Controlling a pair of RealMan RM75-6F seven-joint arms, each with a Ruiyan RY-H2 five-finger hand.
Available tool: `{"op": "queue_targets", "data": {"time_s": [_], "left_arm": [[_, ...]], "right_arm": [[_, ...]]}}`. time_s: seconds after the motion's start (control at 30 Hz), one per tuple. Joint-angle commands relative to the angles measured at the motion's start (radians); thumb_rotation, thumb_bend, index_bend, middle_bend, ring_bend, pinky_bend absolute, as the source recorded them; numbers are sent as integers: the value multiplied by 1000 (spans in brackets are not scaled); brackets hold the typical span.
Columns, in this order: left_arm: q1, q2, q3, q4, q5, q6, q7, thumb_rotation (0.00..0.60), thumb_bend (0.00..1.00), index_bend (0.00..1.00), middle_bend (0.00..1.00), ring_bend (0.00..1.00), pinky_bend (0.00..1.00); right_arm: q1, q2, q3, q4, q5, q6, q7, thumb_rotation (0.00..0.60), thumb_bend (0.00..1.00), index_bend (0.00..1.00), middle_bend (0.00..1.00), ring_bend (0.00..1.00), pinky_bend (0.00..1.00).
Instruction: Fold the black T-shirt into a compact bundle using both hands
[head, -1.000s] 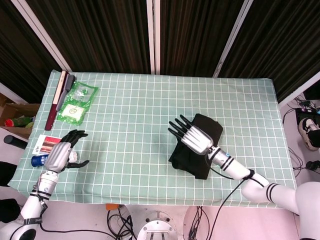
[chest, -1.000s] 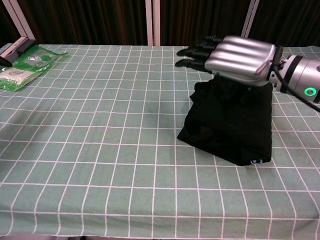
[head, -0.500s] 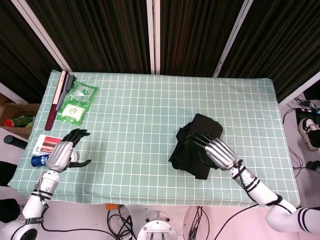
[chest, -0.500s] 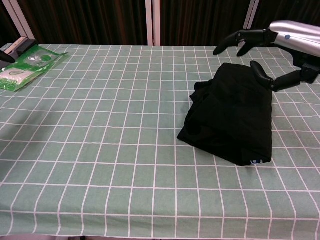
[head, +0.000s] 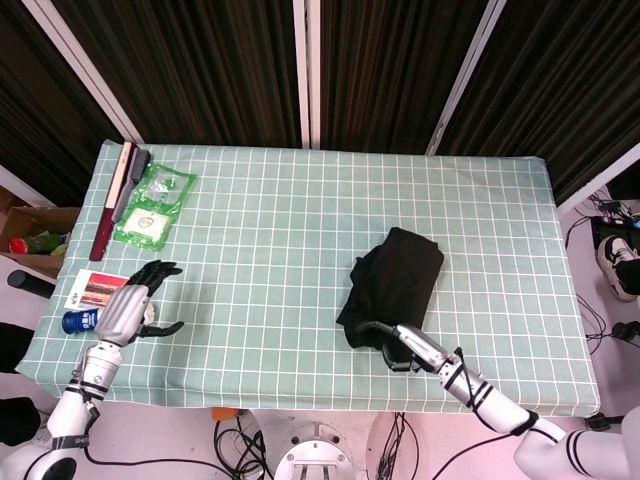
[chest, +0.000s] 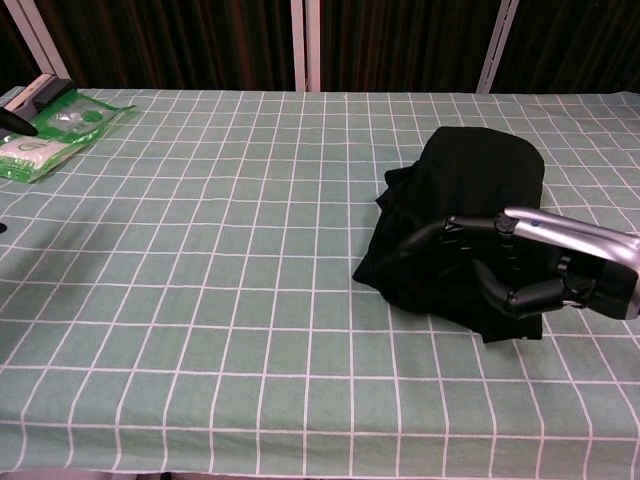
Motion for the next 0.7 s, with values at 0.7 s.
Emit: {"op": "queue_targets", "data": {"time_s": [0.7], "left_arm": [[15, 10, -6, 6, -17, 9, -8, 600, 138, 203, 118, 58, 152]], "right_arm": [[81, 88, 185, 96, 201, -74, 206, 600, 778, 265, 222, 112, 242]]}}
